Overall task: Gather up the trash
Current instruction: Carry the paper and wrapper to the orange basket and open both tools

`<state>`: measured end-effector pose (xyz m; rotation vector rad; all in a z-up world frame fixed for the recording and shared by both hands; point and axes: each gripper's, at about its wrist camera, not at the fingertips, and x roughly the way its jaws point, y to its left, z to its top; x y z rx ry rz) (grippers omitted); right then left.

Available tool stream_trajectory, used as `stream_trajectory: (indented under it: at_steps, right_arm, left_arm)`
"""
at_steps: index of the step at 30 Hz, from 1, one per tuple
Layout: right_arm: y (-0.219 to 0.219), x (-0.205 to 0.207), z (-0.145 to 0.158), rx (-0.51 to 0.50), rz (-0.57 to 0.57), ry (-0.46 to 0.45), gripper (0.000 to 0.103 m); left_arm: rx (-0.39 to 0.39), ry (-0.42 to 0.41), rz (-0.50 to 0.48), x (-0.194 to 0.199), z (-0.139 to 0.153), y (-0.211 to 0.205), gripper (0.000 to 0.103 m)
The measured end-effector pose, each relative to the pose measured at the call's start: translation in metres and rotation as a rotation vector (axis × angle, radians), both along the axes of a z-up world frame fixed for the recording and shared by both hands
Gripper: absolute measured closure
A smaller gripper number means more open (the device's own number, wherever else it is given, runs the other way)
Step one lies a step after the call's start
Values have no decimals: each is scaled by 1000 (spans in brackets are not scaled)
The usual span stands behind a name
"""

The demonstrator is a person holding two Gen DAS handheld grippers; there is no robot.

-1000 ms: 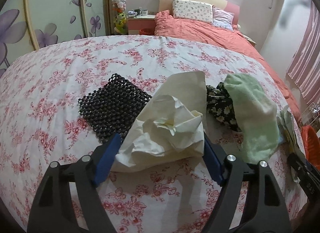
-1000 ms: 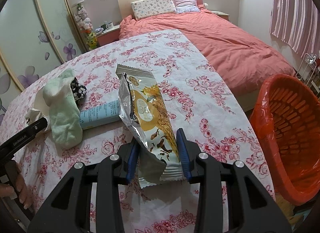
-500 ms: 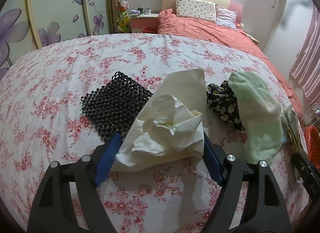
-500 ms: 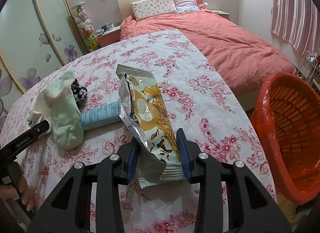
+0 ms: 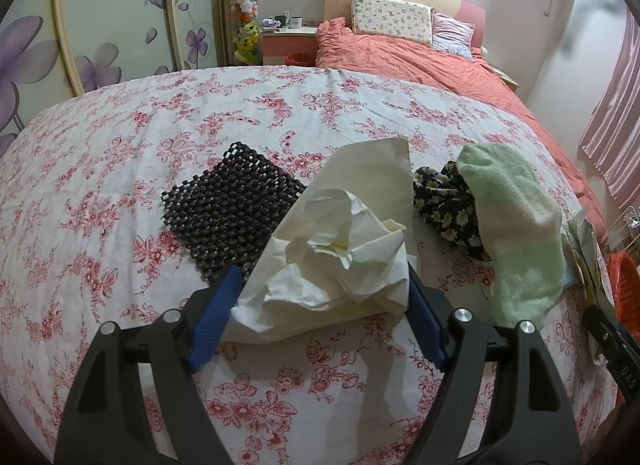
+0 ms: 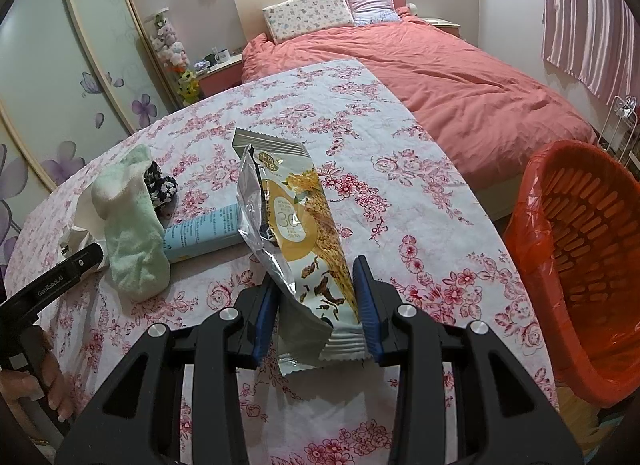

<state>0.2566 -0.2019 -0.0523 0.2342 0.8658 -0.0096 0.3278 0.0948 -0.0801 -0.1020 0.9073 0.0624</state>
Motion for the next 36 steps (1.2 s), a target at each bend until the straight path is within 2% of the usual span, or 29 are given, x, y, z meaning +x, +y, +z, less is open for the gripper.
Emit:
stream_trajectory:
  at_steps: [5, 9, 14, 26, 32, 36]
  right_arm:
    - [0, 0, 0, -3, 2, 0, 66]
    - [-1, 0, 1, 22, 11, -10, 68]
    - [9, -6, 6, 40, 18, -23, 69]
    - [31, -28, 53, 60, -8, -142, 69]
    - [33, -38, 71, 54, -48, -189, 69]
    - [36, -39, 76, 47, -74, -208, 69]
  left_arm:
    - [-2, -6, -2, 0, 0, 0, 29]
    - [1, -32, -37, -8, 3, -4, 34]
    - [17, -54, -80, -21, 11, -12, 35]
    - [-38, -153, -68, -54, 66, -13, 35]
    - [-64, -204, -134, -74, 92, -43, 35]
    - [-74, -218, -190, -85, 100, -65, 35]
